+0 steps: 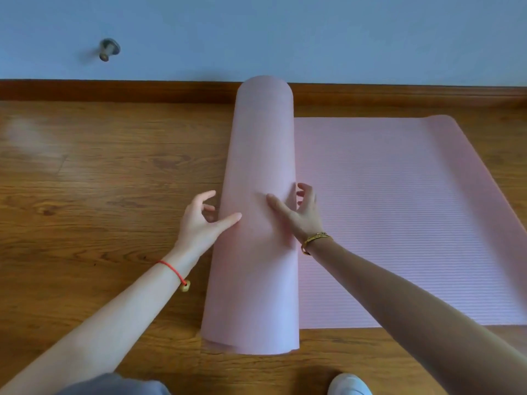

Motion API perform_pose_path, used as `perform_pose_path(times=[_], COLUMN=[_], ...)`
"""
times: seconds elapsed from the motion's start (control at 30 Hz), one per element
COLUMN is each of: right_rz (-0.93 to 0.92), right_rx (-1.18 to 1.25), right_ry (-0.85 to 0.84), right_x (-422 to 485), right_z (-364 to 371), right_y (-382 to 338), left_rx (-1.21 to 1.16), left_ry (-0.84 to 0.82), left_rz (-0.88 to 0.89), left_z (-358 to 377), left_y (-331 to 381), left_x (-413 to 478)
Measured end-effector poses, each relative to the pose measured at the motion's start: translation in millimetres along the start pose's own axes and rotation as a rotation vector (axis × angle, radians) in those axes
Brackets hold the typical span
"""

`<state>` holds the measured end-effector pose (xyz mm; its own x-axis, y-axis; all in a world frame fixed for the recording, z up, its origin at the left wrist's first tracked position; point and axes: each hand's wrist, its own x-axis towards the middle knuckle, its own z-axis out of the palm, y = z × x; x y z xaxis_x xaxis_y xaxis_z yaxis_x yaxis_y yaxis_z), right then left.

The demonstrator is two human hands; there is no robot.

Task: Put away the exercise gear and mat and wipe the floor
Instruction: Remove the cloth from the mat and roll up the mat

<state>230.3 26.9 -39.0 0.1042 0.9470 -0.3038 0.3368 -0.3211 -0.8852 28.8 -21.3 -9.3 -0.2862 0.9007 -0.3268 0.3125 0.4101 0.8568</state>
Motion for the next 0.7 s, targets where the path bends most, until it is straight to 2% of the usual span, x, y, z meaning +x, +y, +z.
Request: perform_pose_path(times=[0.07, 0.17, 0.27, 0.37, 0.5, 0.7], right_rz=[-0.014, -0.023, -0.137, -0.220, -0.181, -0.033], right_rx=[-0.055, -0.076, -0.137, -0.214, -0.165, 0.026], right_ry=[0.033, 0.114, 0.162, 0.138, 0.107, -0.113], right_x=[3, 6, 9, 15, 15, 5], right_z=[-6, -22, -45, -53, -43, -23], right_y=[8, 25, 43, 52, 34, 3], left_rx=[-0.019, -0.101, -0.152, -0.180, -0.208, -0.149], left_ry=[-0.022, -0.209, -0.381, -0.460, -0.442, -0.330], left_rz=[-0.143, -0.319, -0.375, -0.382, -0.340, -0.233], left_z=[0, 3, 10, 18, 19, -2], left_y=[-5, -13, -19, -21, -18, -8], left_x=[4, 5, 1, 0, 2, 10])
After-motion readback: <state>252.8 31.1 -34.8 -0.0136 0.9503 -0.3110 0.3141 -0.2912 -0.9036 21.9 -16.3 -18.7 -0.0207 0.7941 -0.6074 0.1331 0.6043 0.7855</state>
